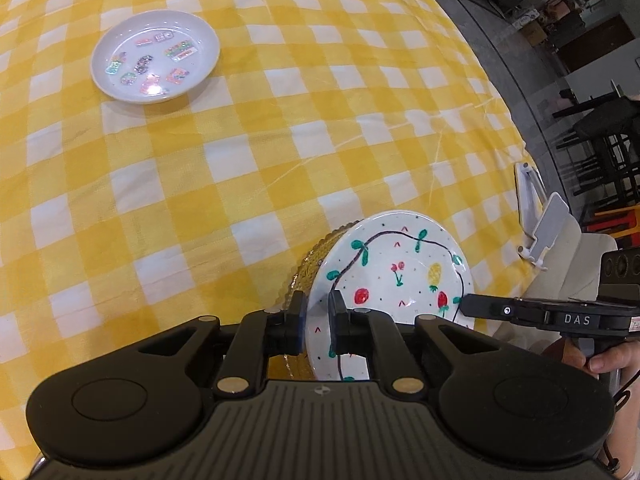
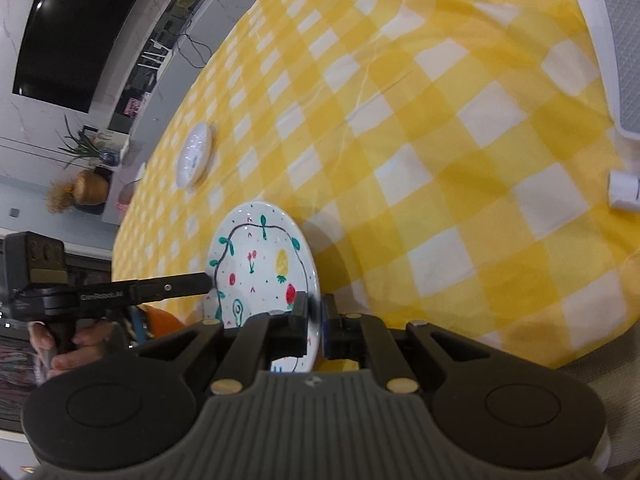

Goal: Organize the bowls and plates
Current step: 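Slide the Fruity plate toward the bowl stack and open the left tool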

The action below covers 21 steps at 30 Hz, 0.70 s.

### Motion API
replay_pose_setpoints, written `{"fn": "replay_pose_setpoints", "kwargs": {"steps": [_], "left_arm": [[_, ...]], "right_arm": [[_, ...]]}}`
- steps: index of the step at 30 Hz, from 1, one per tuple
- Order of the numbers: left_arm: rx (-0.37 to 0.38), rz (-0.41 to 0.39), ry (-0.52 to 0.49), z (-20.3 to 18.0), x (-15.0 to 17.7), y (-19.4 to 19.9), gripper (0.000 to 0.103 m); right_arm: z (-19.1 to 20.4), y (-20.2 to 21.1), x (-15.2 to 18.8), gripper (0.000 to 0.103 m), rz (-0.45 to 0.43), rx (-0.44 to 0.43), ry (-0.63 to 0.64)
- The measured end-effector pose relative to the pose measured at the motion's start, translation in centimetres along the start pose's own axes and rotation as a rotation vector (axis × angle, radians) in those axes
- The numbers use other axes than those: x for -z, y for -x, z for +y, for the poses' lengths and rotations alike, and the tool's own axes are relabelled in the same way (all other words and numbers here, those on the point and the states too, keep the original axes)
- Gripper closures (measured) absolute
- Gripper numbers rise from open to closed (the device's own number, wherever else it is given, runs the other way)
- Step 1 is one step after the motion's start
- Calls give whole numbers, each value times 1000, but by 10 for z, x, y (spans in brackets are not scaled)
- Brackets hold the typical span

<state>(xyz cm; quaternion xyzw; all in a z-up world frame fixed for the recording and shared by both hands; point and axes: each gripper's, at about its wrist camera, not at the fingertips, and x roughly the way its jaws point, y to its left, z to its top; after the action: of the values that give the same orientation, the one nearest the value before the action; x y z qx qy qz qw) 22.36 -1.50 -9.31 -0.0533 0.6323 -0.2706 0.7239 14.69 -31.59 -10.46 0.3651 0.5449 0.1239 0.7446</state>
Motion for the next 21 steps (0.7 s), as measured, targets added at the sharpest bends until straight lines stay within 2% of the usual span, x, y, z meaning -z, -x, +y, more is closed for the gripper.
{"fn": "replay_pose_setpoints", "kwargs": {"steps": [5, 11, 15, 21], "left_arm": [[5, -7, 3, 1, 0, 0, 92], [14, -76, 9, 4, 5, 18, 91], [-36, -137, 5, 4, 8, 26, 84], [-154, -212, -26, -4, 12, 33, 76]], "right_arm": [[4, -1, -1, 99, -12, 13, 29], [17, -9, 5, 98, -9, 49, 104], [24, -13, 9, 97, -21, 78, 149], [29, -15, 12, 92, -39, 110, 218]]}}
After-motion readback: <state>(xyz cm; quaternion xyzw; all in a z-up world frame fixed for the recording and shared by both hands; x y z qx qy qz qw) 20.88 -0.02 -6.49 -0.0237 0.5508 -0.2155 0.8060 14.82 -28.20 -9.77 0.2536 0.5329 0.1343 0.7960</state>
